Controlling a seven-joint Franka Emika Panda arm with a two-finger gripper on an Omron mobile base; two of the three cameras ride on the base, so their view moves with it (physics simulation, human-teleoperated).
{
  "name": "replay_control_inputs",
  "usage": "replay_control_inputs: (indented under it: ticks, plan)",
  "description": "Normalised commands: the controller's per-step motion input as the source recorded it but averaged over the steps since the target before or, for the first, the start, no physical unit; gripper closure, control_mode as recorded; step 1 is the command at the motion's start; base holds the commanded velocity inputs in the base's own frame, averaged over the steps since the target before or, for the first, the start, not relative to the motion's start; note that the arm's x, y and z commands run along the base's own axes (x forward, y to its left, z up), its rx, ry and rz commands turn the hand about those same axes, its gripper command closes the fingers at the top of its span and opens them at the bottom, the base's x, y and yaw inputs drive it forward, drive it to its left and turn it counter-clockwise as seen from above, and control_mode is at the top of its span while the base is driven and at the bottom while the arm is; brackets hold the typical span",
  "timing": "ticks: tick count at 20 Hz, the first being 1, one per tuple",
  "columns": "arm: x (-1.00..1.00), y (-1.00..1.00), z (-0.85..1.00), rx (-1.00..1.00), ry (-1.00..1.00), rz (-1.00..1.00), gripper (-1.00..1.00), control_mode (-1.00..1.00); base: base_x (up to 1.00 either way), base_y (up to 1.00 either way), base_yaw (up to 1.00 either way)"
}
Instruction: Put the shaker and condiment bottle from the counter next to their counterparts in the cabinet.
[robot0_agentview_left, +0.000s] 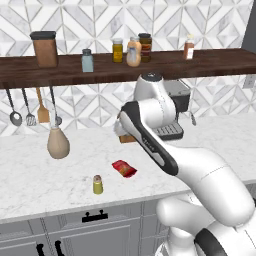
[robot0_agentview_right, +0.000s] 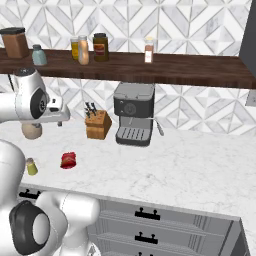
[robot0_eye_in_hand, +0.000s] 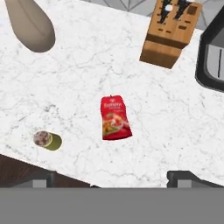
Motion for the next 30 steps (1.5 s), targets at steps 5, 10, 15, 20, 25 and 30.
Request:
replay_control_inputs:
  ticks: [5, 10, 15, 20, 25, 30]
  plan:
    - [0.27, 0.1, -0.29, -0.01, 0.07, 0.03, -1.0, -1.0, 0.0, 0.0, 0.0]
    - [0.29, 0.03, -0.32, -0.03, 0.07, 0.0, -1.0, -1.0, 0.0, 0.0, 0.0]
    - [0.13, 0.0, -0.36, -0.02, 0.0, 0.0, -1.0, -1.0, 0.0, 0.0, 0.0]
    - [0.0, 0.0, -0.39, 0.0, 0.0, 0.0, -1.0, -1.0, 0.0, 0.0, 0.0]
    - [0.0, 0.0, -0.36, 0.0, -0.03, 0.0, -1.0, -1.0, 0.0, 0.0, 0.0]
    - [0.05, 0.0, -0.35, 0.0, -0.03, 0.0, -1.0, -1.0, 0.0, 0.0, 0.0]
